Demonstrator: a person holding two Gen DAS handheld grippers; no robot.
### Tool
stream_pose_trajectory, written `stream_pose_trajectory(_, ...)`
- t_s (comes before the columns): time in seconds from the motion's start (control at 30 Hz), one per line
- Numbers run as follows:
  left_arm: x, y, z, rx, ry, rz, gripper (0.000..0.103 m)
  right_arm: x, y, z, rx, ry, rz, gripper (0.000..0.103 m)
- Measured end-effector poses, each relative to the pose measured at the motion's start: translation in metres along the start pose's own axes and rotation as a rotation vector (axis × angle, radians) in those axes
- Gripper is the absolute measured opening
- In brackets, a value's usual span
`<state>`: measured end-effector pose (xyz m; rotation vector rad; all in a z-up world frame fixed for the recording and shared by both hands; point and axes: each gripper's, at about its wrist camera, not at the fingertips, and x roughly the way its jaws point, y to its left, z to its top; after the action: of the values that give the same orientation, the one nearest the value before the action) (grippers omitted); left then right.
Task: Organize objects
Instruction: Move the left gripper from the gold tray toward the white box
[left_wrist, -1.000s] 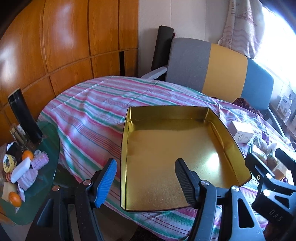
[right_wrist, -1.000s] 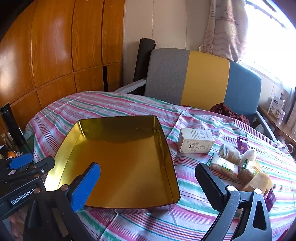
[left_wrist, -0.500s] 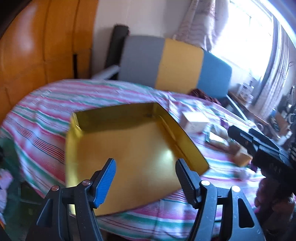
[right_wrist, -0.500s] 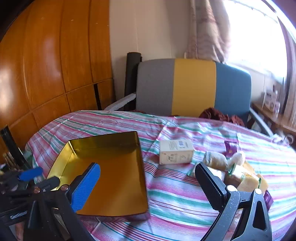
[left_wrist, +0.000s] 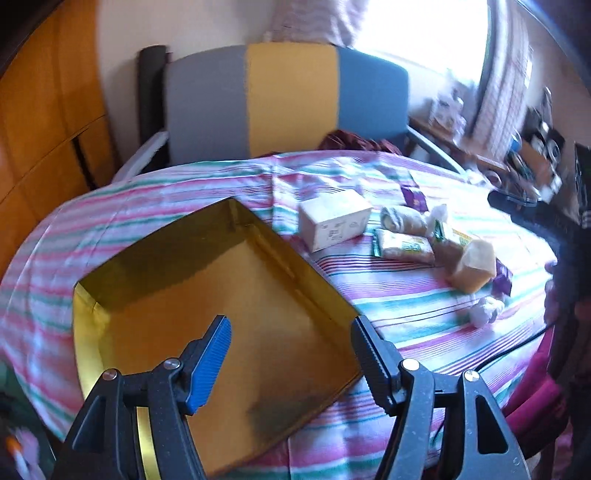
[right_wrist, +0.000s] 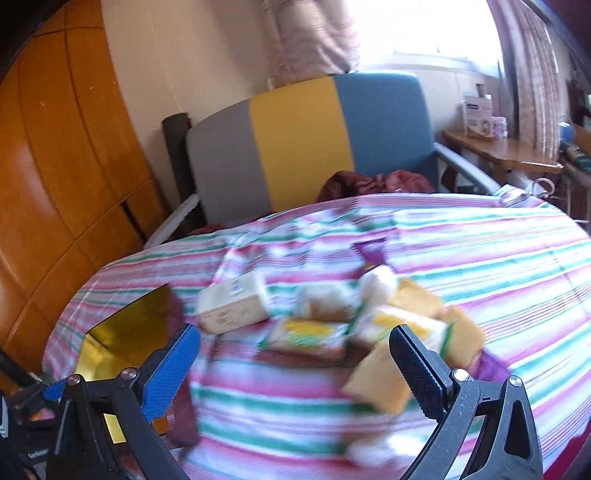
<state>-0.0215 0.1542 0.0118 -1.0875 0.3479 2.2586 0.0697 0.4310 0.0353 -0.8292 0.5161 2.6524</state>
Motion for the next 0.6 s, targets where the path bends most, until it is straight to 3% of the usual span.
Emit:
stream_pose_trajectory(0.17, 0.025, -0.017, 0.034, 0.082, 0.040, -0.071, 0.068, 0.008, -0.041, 0.010, 0.033, -0.013, -0.003, 0.103)
stream_pose_trajectory(0.4, 0.064, -0.031, 0.068, 0.173, 0.067, -0.126, 0.068, 0.022, -0.092, 0.010, 0.295, 0.012, 0.060, 0.103)
stream_pose_trajectory(0.6, 0.102, -0.046, 0.092, 0.354, 0.096, -0.081, 0.068, 0.026, -0.098, 0.009, 0.346, 0.049, 0.098, 0.103)
